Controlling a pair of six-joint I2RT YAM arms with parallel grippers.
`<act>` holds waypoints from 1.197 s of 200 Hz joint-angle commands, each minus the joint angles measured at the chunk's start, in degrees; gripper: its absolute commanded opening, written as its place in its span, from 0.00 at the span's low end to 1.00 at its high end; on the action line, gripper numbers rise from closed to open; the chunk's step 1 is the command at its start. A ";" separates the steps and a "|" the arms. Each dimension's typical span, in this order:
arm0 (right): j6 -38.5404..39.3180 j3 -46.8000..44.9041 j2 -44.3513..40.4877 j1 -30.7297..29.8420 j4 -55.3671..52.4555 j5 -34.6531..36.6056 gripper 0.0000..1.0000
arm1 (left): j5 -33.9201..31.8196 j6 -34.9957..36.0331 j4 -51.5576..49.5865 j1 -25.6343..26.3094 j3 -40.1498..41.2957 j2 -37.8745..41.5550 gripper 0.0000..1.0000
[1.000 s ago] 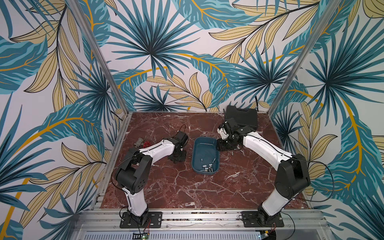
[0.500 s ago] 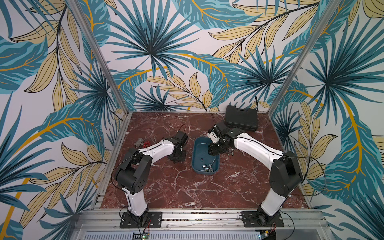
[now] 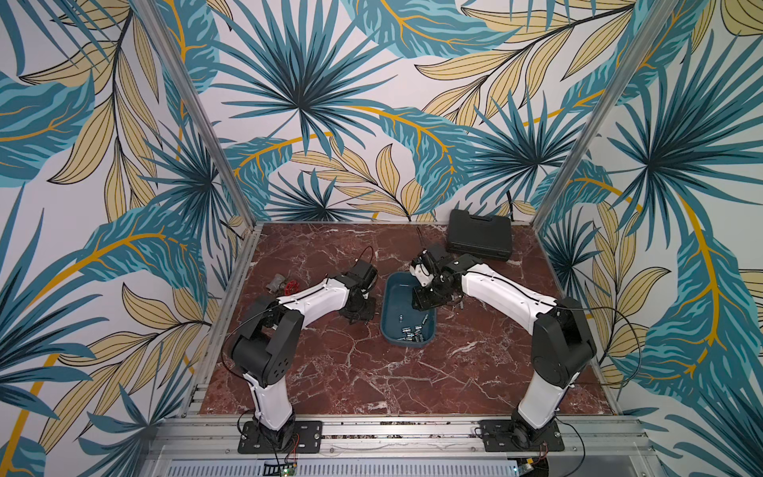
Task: Take out the socket from the storage box
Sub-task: Move the socket head to the center of the board.
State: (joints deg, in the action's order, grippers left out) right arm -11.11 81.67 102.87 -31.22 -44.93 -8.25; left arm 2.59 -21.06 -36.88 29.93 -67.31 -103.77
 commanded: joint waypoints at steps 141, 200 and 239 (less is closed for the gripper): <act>1.35 1.18 2.30 -1.95 -2.27 -1.42 0.41 | -3.25 0.40 -2.95 1.00 -2.38 -1.17 0.28; 1.05 1.65 3.55 -2.70 -1.92 -1.75 0.41 | -4.00 -1.38 -5.70 2.97 -1.07 4.43 0.31; 1.16 1.74 4.15 -2.70 -1.74 -2.22 0.41 | -5.35 -7.90 -7.20 6.30 3.37 8.74 0.32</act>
State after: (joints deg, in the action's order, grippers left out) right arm -10.68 82.41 105.91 -33.74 -45.52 -9.56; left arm -1.50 -24.03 -42.22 34.65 -67.24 -98.48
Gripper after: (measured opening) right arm 0.411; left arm 0.318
